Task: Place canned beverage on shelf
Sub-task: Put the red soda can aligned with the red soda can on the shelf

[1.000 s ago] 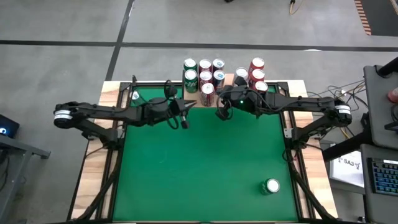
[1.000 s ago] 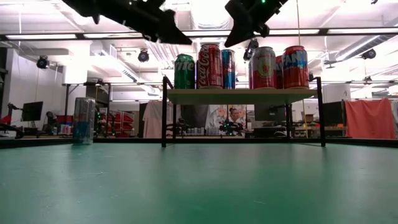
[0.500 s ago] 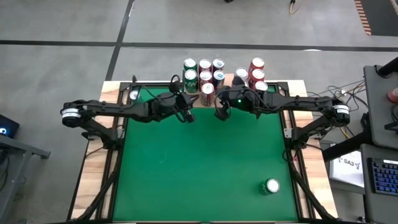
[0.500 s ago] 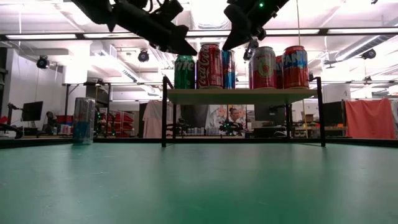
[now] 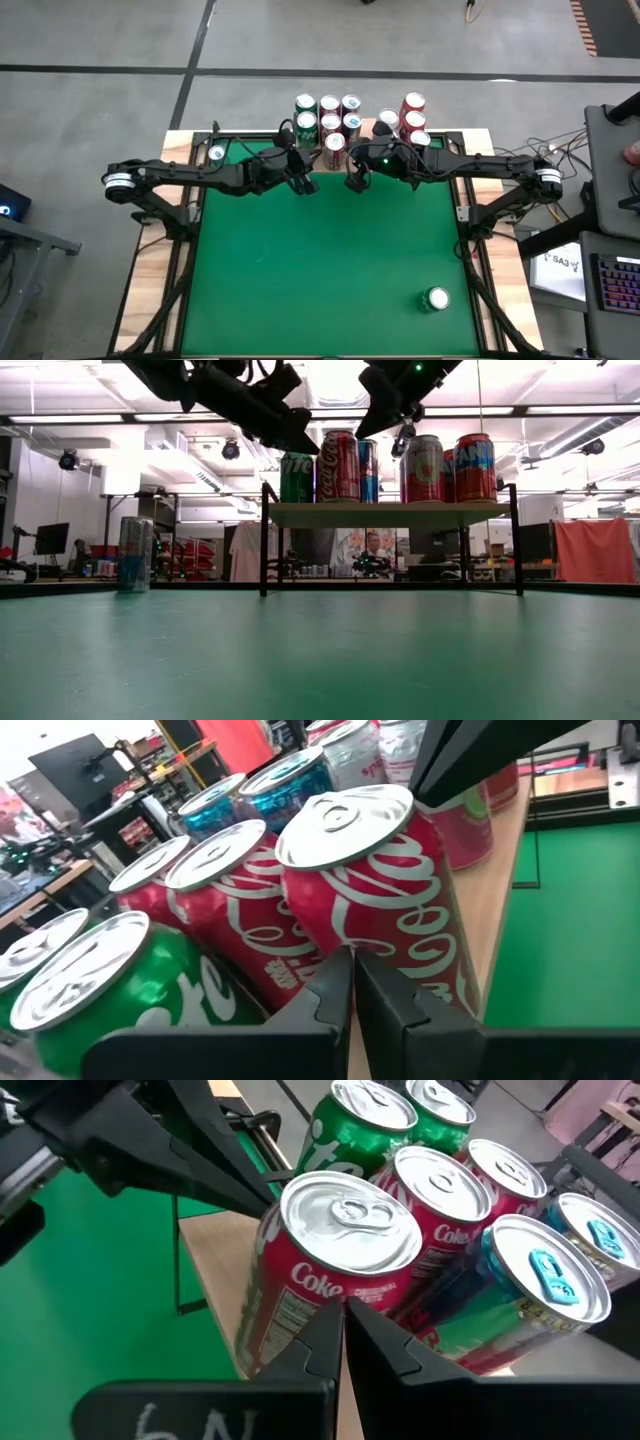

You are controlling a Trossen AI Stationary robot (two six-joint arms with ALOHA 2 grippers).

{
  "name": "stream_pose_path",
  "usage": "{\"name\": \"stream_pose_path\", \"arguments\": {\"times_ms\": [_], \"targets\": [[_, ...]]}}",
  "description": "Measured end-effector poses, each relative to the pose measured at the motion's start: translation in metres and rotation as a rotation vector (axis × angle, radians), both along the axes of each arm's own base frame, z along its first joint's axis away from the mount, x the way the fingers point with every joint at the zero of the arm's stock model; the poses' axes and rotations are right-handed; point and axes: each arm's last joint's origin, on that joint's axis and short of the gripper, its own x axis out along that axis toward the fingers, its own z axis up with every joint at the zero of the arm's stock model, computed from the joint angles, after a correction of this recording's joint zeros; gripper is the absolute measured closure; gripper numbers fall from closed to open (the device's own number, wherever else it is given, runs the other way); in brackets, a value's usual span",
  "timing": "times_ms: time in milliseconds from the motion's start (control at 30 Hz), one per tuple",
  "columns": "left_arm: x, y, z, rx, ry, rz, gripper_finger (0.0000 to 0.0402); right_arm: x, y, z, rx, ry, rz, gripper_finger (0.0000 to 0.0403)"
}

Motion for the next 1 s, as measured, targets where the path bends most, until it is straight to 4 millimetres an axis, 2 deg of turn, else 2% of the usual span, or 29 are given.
{"name": "stream_pose_path", "arguments": {"times_ms": [333, 1000], "targets": [[-0.001, 0.003, 0.0, 0.01, 0.004, 0.053, 0.0402, -0.004, -0.012, -0.003, 0.011, 0.021, -0.046, 0.0394], [-0.001, 0.005, -0.001, 0.002, -0.006, 0.06, 0.0401, -0.001, -0.013, 0.0, 0.009, -0.022, 0.01, 0.0394]]}}
